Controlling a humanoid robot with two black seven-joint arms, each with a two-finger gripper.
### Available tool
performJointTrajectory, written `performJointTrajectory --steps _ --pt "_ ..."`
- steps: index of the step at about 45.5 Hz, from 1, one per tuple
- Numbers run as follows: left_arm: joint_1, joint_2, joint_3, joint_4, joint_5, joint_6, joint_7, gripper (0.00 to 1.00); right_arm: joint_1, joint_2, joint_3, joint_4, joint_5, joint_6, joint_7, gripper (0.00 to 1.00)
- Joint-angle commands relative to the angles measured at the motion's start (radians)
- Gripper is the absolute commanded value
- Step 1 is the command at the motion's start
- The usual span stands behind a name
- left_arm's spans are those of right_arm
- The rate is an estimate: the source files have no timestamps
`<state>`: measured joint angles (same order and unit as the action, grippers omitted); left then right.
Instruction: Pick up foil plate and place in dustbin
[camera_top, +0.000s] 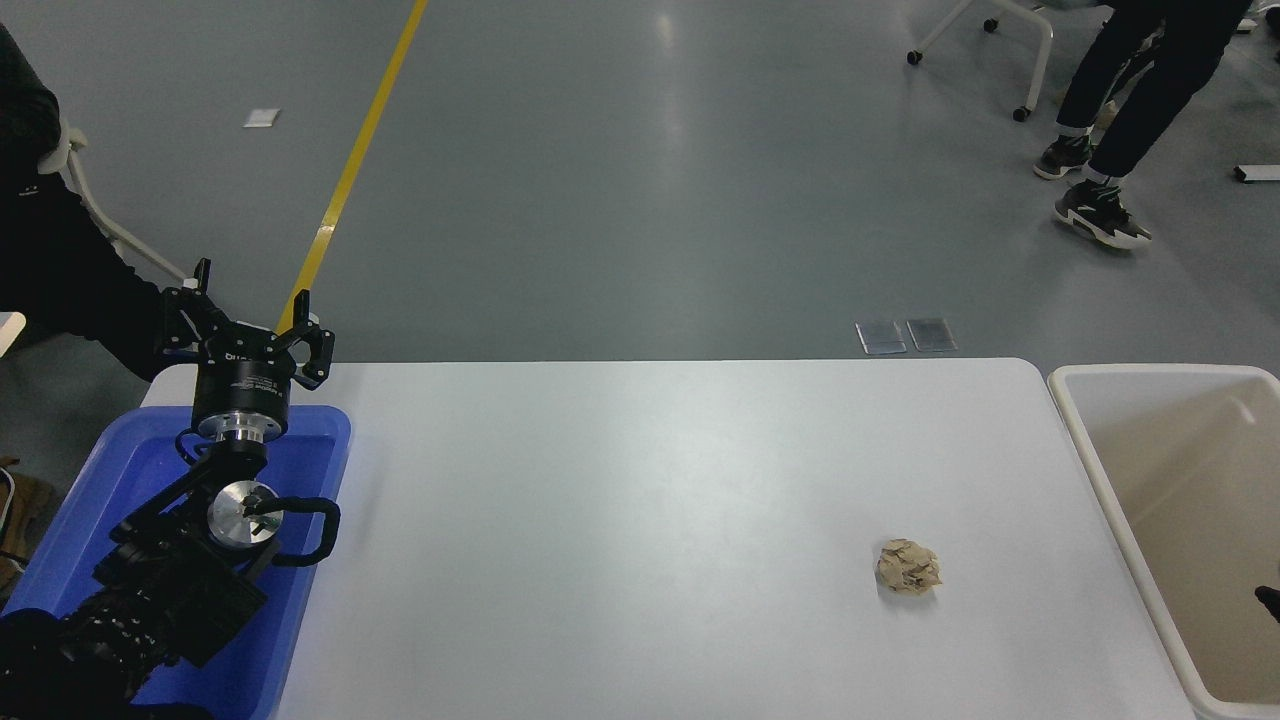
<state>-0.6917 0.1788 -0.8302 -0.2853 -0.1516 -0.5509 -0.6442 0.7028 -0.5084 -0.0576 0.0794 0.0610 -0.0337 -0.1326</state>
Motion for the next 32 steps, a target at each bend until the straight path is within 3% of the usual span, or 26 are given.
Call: performJointTrajectory --steps 1,17,32 --pt "0.000 0.001 0.000 0.000 0.000 0.000 0.000 0.99 0.184 -0.114 -0.027 0.124 -0.134 0.046 -0.002 1.00" --pt "0.000 0.001 -0.001 0.000 0.001 -0.001 0.000 0.99 0.510 -0.363 -0.286 0.744 -0.391 -0.014 -0.002 1.00" --pt "0.000 0.001 0.000 0.000 0.003 -0.001 0.001 0.99 0.975 -0.366 -0.771 1.125 -0.455 -0.003 0.005 1.00"
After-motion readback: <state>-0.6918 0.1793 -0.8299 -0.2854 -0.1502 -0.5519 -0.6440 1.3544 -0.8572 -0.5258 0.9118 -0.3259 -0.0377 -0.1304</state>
